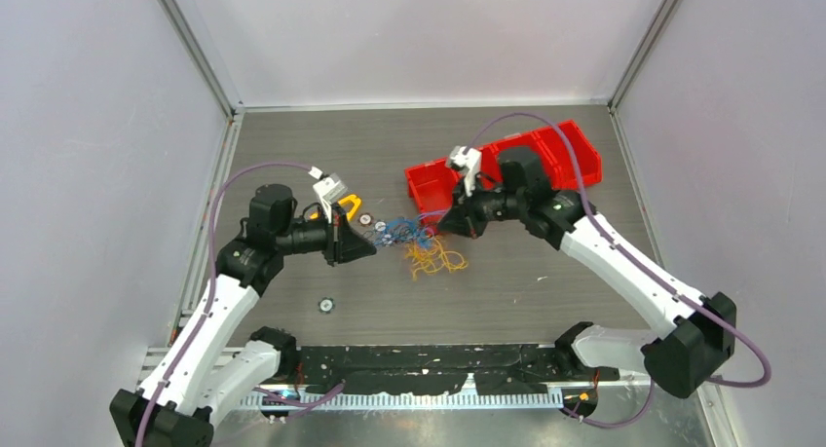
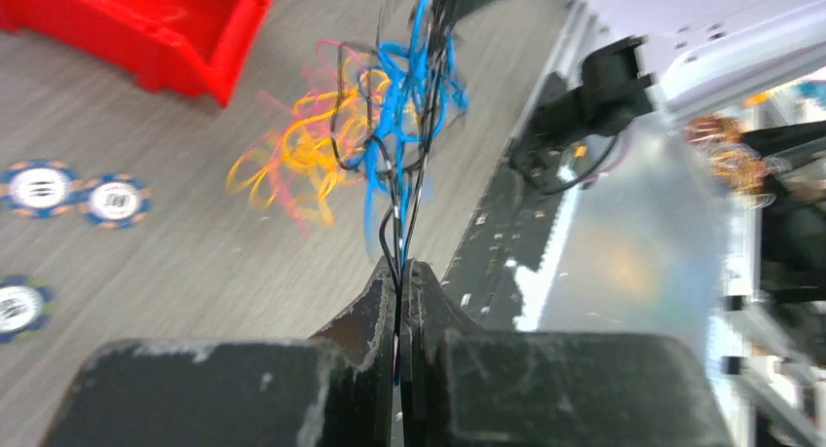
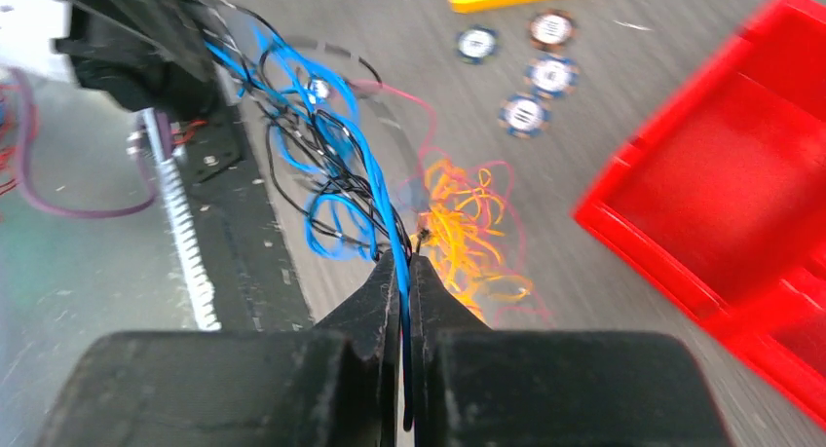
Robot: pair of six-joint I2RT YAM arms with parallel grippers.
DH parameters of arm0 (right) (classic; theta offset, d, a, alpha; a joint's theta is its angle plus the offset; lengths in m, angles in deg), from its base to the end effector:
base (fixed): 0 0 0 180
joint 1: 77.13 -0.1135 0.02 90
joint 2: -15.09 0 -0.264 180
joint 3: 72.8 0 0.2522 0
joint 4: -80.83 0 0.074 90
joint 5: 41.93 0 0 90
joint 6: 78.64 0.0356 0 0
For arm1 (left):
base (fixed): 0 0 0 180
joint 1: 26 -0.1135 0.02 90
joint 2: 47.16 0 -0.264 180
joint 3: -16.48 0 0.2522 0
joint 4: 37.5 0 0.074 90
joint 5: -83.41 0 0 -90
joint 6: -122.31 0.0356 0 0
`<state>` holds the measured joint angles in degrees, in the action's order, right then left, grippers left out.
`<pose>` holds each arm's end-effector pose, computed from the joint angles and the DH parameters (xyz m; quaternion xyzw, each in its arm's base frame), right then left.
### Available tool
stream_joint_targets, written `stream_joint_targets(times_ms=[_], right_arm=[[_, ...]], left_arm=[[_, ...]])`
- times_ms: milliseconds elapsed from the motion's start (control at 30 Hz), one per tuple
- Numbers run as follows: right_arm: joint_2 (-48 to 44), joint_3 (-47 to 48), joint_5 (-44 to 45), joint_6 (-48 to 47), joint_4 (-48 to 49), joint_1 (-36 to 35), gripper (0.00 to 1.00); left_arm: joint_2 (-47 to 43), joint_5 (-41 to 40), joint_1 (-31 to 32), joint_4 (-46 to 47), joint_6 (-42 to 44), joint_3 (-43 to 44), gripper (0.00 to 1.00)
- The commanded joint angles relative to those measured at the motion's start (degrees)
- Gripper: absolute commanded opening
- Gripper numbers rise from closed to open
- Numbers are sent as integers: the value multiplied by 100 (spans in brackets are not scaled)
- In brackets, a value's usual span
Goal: Untangle the cables
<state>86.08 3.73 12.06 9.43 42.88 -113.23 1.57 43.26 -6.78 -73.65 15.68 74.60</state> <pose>0.2073 0.1771 0.3324 -0.4123 0.7394 0.3935 0.3583 0.1622 -0.0854 0.3094 0.2383 0.7670 -0.4878 0.3419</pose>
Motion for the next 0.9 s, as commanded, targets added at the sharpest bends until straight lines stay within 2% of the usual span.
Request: stream_joint_targets(times_ms=[0, 67, 167, 300, 400, 500, 600, 700, 800, 833, 867], right_arm=[[-588, -135, 1287, -807, -1180, 976, 5], [-724, -197, 1320, -986, -1390, 1117, 5], [-903, -286, 1352, -1354, -1641, 1318, 5], [-1037, -286, 1396, -1943, -2161, 1632, 5], [-1128, -253, 1318, -2435, -2645, 1972, 5], [-1249, -147, 836, -2861, -3116, 2045, 5], [-1310, -74, 192, -2790, -3157, 2045, 6], [-1301, 168, 15, -2748, -3078, 2052, 5], [-1383, 471, -555, -2531, -2970, 2063, 5], [-1435, 623, -853, -2435, -2811, 2061, 5], [-1450, 698, -1012, -2195, -2714, 2057, 5]], left_arm=[[-168, -1081, -208, -2691, 2448, 567, 0], [4, -1510, -233, -3093, 2934, 659, 0], [347, -1630, -248, -3712, 3662, 799, 0], [266, -1621, -634, -3691, 4121, 767, 0], [234, -2007, -791, -3695, 4762, 811, 0], [184, -1364, -894, -3939, 5336, 903, 0], [74, -678, -886, -3714, 5039, 1033, 0], [110, -586, -885, -3599, 4844, 1204, 0], [105, -276, -884, -3690, 4874, 1528, 0], [94, 17, -885, -3700, 4848, 1657, 3], [77, 331, -851, -3664, 4745, 1783, 21]])
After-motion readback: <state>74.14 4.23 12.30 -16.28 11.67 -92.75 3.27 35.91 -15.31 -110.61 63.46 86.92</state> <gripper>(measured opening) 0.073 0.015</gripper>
